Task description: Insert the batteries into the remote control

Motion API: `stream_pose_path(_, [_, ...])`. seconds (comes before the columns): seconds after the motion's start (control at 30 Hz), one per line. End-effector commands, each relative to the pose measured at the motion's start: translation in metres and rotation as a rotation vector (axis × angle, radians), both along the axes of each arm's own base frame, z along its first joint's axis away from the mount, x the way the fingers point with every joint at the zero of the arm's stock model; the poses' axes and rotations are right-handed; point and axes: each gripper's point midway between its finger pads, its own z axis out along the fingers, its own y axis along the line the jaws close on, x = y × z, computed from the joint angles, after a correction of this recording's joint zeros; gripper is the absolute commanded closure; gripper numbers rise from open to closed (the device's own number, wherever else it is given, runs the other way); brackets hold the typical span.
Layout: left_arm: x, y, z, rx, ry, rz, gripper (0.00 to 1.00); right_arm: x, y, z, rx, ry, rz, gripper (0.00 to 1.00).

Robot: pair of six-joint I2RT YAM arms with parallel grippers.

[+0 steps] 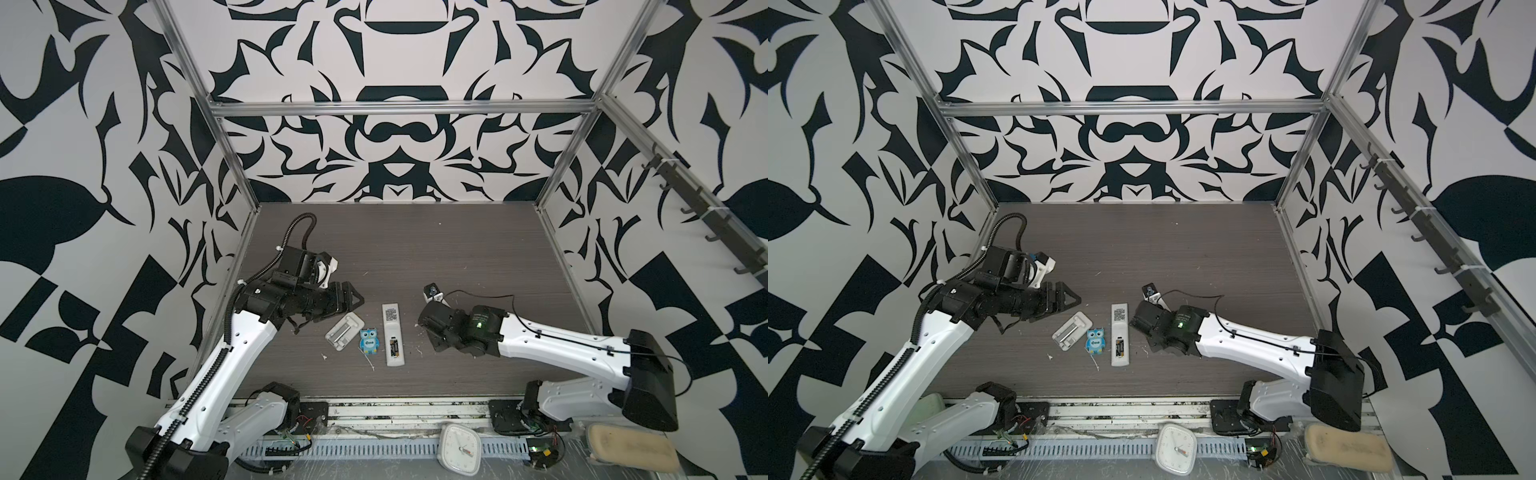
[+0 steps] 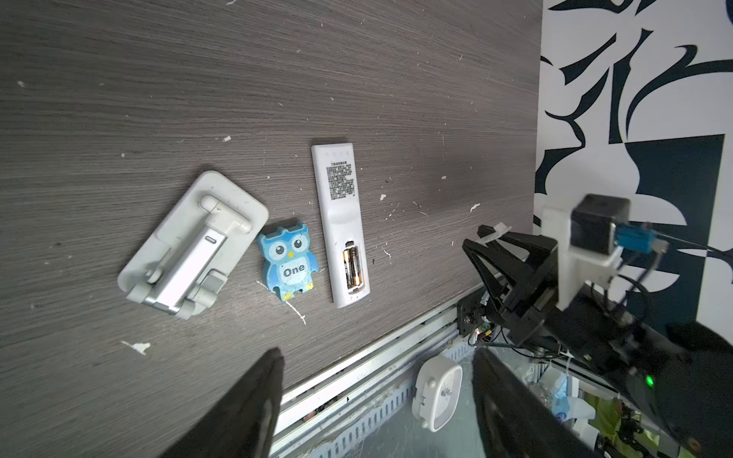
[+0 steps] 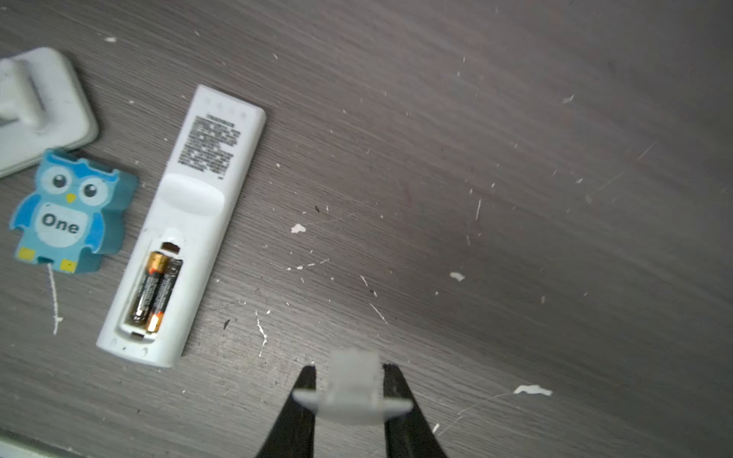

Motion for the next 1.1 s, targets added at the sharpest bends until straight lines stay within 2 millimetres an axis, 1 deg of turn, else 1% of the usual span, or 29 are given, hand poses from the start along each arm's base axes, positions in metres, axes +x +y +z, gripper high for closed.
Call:
stream_pose_path(0.0, [0.000,0.002,-0.006,0.023,-0.023,-0.018,0.22,0.000,0.006,-0.013,0.133,0.079,-0.130,0.86])
stream_pose_path(0.17, [0.002,-0.001,-0.013,0.015,-0.015,-0.022,0.22,0.006,0.001,-0.040,0.114,0.145,-0.177,0.83])
stream_pose_path(0.2, [0.002,-0.002,-0.014,0.012,-0.017,-0.025,0.22,0.003,0.004,-0.048,0.113,0.193,-0.167,0.84])
stream_pose_path(0.23, [0.003,-0.002,-0.015,0.010,-0.017,-0.026,0.22,0.004,0.006,-0.054,0.098,0.213,-0.163,0.84])
stream_pose_path(0.37, [0.004,-0.002,-0.021,0.022,-0.010,-0.037,0.22,0.005,0.013,-0.064,0.058,0.250,-0.137,0.85])
stream_pose_path(0.6, [0.010,-0.005,-0.027,0.022,-0.002,-0.032,0.22,-0.001,0.012,-0.088,0.005,0.311,-0.121,0.83])
stream_pose_path(0.67, [0.010,-0.004,-0.029,0.023,0.000,-0.025,0.22,-0.001,0.012,-0.090,-0.004,0.314,-0.119,0.79])
stream_pose_path(0.7, [0.010,-0.004,-0.030,0.024,0.002,-0.023,0.22,-0.001,0.012,-0.090,-0.009,0.314,-0.116,0.76])
stream_pose_path(0.8, [0.008,-0.003,-0.033,0.022,0.004,-0.015,0.22,0.002,0.012,-0.087,-0.022,0.304,-0.108,0.62])
stream_pose_path(0.87, [0.006,-0.002,-0.035,0.023,0.012,-0.006,0.22,0.004,0.012,-0.085,-0.026,0.293,-0.103,0.56])
stream_pose_path(0.93, [0.005,-0.001,-0.038,0.023,0.023,0.000,0.22,0.007,0.011,-0.080,-0.034,0.276,-0.097,0.51])
stream_pose_path(1.0, [0.009,-0.003,-0.036,0.013,0.002,0.006,0.22,0.010,0.009,-0.074,-0.046,0.258,-0.093,0.47])
stream_pose_path(1.07, [0.011,-0.002,-0.034,0.010,-0.005,0.015,0.22,0.015,0.010,-0.064,-0.057,0.232,-0.077,0.44])
